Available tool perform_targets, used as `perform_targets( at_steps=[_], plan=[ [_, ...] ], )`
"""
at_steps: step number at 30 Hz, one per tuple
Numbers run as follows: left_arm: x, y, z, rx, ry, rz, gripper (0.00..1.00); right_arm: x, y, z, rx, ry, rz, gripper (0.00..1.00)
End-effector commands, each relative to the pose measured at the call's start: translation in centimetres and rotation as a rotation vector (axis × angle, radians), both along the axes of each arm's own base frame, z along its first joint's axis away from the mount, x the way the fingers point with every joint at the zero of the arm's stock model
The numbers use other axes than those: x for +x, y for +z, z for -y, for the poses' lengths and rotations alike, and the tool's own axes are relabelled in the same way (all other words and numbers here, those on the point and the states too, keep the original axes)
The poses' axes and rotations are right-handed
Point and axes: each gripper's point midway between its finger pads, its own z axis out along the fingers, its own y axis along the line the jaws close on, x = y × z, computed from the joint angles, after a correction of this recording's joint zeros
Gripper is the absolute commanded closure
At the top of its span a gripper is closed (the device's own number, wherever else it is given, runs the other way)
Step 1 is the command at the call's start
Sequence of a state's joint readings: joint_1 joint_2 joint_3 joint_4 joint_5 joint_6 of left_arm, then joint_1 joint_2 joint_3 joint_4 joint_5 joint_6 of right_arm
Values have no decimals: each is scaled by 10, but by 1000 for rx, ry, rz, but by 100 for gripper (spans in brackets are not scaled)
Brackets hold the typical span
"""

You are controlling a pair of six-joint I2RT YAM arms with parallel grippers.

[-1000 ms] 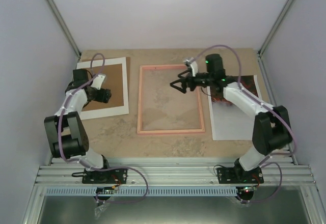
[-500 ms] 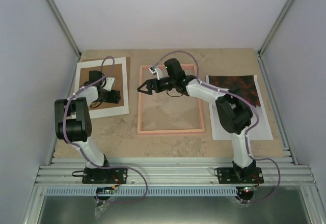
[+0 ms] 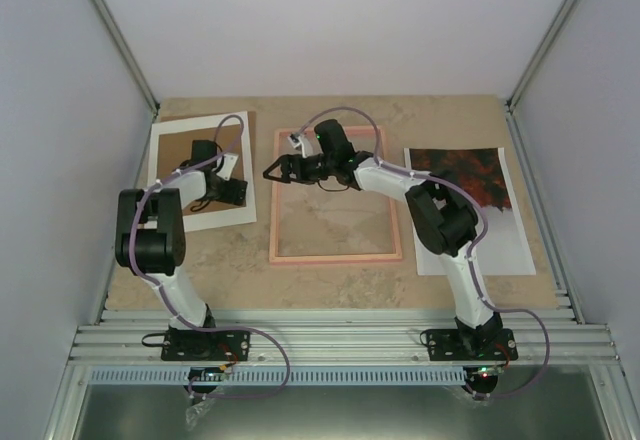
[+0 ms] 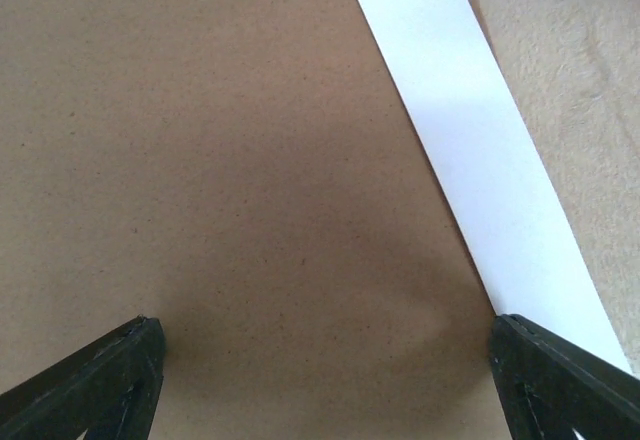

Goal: Put the photo into the frame

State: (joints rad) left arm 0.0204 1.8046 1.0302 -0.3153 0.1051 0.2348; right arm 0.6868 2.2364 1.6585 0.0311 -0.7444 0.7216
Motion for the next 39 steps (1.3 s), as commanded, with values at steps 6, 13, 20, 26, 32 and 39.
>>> perform_targets(
  at_steps=[6,13,20,26,32,39],
  plan=[
    [-15,-12,26,6,-103,-56,2,9,14,17,28,-21,27,2],
    [-14,4,29,28,-134,-19,1,14,28,35,50,-34,59,2],
    [-25,48,20,102,-164,95,1,7,58,56,81,-3,166,2],
    [-61,66,-9,67,-104,76,1,-7,72,83,65,55,287,2],
    [-88,77,-27,212,-135,140,1,-12,79,113,29,43,339,2],
    [-111,69,-72,153,-25,35,1,-17,94,127,39,21,375,2]
  ],
)
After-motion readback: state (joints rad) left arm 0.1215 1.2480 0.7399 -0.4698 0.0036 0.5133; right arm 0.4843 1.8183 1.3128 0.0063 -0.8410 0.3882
